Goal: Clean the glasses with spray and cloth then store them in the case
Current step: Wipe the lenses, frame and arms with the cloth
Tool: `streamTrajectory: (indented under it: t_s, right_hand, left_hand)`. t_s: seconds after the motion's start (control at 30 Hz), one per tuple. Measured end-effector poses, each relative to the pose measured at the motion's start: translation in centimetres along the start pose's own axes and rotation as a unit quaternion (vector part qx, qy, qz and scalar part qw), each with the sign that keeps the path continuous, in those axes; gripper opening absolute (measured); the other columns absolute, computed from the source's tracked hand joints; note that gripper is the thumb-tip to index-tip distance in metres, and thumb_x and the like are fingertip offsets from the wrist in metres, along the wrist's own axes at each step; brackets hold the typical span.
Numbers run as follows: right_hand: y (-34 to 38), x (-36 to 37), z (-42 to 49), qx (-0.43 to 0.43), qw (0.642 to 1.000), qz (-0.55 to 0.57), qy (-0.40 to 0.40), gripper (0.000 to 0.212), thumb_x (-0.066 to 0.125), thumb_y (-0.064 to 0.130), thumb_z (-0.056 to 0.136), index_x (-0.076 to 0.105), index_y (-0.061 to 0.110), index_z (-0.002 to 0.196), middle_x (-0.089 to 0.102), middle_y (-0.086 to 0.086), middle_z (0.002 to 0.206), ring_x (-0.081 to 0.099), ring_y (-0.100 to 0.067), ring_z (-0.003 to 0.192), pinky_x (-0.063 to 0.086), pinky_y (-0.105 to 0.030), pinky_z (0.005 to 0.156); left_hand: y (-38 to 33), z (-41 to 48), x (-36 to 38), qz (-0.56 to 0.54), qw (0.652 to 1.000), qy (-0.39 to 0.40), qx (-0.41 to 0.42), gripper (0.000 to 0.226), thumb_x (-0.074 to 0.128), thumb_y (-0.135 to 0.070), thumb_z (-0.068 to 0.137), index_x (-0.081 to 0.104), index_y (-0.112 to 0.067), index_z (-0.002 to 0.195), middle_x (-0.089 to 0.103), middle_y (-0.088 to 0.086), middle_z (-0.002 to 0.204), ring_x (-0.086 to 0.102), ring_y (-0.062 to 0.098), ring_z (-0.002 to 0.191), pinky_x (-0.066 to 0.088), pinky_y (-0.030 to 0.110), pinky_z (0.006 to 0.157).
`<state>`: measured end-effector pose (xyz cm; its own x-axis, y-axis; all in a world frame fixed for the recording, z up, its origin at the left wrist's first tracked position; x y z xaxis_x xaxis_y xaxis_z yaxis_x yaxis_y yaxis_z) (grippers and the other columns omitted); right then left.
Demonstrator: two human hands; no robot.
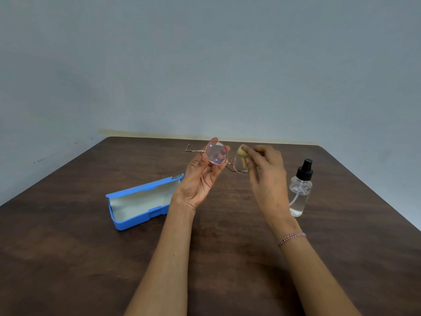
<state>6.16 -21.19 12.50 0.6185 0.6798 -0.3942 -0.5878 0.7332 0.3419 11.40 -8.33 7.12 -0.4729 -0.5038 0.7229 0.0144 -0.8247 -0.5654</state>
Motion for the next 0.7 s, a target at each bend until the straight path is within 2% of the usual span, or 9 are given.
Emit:
streamTrajectory:
  t_s: [0.07,0.13,0.3,0.37,0.47,0.6,0.7]
  right_hand:
    - [1.3,0.6,-0.2,-0.047,0.999,0.002,0.018,0.036,0.060,-0.005,0.085,0.063,0.007,0.119,0.058,-0.008,0.106,0.042,-0.014,0.098,0.031,-0.011,0.082]
    - [1.5,0.9,-0.2,-0.059,0.998,-0.003,0.023,0.039,0.061,-0.007,0.083,0.063,0.008,0.119,0.059,-0.008,0.107,0.042,-0.015,0.097,0.032,-0.012,0.082]
    - [-1.1,0.1,0.1,0.035,0.999,0.003,0.010,0.032,0.053,0.003,0.092,0.061,0.011,0.122,0.062,-0.003,0.105,0.052,-0.017,0.094,0.038,-0.019,0.077]
    - [-1.9,0.3,0.0,0.083,0.994,0.070,0.028,0.030,0.051,0.007,0.094,0.061,0.012,0.122,0.063,0.000,0.102,0.056,-0.008,0.089,0.041,-0.013,0.076]
    - [-3.4,0.9,-0.4,0.189,0.960,0.203,0.042,0.027,0.056,0.011,0.093,0.064,0.014,0.118,0.065,0.005,0.098,0.058,0.006,0.086,0.042,-0.003,0.075]
    - [-4.7,1.7,-0.6,0.259,0.907,0.329,0.048,0.024,0.064,0.012,0.087,0.065,0.024,0.107,0.069,0.009,0.096,0.065,-0.003,0.091,0.051,-0.018,0.083]
    - [-4.7,2.0,-0.7,0.273,0.870,0.408,0.052,0.024,0.066,0.010,0.084,0.066,0.019,0.106,0.071,0.006,0.096,0.067,-0.005,0.092,0.053,-0.018,0.080]
  left_hand:
    - [0.1,0.0,-0.2,0.006,1.000,-0.005,-0.001,0.056,0.088,-0.023,0.057,0.070,-0.011,0.109,0.067,0.019,0.111,0.068,0.019,0.095,0.057,0.025,0.075]
    - [0.0,0.0,-0.3,0.007,1.000,-0.008,0.001,0.057,0.089,-0.024,0.056,0.071,-0.012,0.109,0.067,0.019,0.111,0.068,0.018,0.093,0.057,0.025,0.075]
    - [-0.4,0.0,0.0,-0.004,1.000,0.004,0.009,0.053,0.088,-0.022,0.056,0.072,-0.012,0.106,0.069,0.016,0.108,0.069,0.019,0.095,0.058,0.025,0.075]
    - [-0.6,-0.1,0.0,-0.007,1.000,0.001,0.014,0.053,0.090,-0.022,0.054,0.073,-0.012,0.104,0.070,0.014,0.106,0.069,0.019,0.094,0.058,0.025,0.073]
    - [-1.0,-0.1,-0.1,-0.008,1.000,-0.005,0.026,0.055,0.091,-0.023,0.052,0.073,-0.013,0.103,0.070,0.013,0.106,0.068,0.018,0.098,0.058,0.025,0.072]
    - [-0.8,0.0,-0.2,-0.045,0.999,-0.006,0.021,0.057,0.090,-0.019,0.054,0.072,-0.010,0.107,0.068,0.018,0.109,0.068,0.021,0.097,0.059,0.028,0.072]
    - [-0.7,0.1,-0.4,-0.078,0.997,-0.005,0.020,0.058,0.089,-0.016,0.055,0.070,-0.008,0.109,0.066,0.021,0.110,0.070,0.021,0.089,0.059,0.030,0.072]
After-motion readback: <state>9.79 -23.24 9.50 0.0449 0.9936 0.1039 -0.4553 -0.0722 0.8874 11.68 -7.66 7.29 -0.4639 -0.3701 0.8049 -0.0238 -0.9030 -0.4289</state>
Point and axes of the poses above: each hand's wrist, its own z-axis towards the middle knuckle, its own x-axis out of the palm, y = z × x, the point moved 10 cm from there along z, towards the middle knuckle
